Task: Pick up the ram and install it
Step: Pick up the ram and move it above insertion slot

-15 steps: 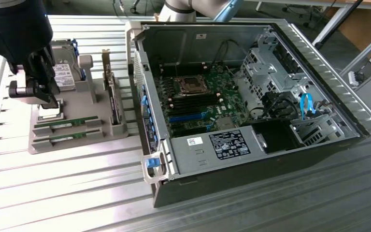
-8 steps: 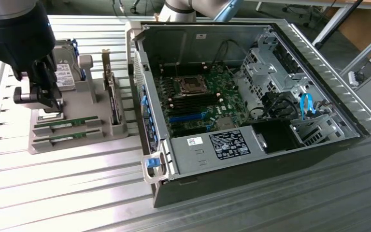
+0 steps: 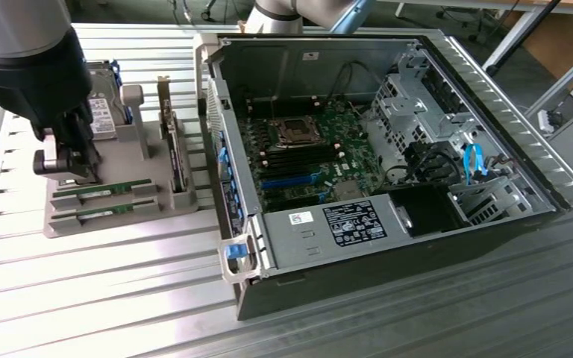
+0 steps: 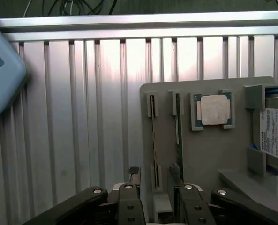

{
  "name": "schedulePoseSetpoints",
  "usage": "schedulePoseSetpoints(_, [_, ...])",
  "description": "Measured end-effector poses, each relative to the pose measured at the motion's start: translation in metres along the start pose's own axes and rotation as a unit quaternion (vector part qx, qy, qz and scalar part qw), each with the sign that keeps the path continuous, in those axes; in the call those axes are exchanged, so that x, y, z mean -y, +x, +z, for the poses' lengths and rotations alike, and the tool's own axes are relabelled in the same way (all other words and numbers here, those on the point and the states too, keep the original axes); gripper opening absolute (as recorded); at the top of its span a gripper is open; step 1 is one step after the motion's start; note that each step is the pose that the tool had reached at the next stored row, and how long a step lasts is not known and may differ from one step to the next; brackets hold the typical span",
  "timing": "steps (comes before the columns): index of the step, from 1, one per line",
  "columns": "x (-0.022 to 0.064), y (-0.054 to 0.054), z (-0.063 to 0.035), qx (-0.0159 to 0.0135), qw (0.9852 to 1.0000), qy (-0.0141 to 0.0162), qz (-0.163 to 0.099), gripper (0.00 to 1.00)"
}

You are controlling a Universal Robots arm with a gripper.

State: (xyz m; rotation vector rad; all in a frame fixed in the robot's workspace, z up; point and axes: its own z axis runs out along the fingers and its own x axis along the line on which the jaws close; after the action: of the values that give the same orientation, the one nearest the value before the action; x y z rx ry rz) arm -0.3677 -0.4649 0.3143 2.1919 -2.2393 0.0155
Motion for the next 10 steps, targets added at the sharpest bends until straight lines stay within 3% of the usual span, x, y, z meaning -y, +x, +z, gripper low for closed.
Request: schedulePoseSetpoints(10, [0.0000,0.000,0.0269,0.0000,1.0000,0.0000,-0.001,0.35])
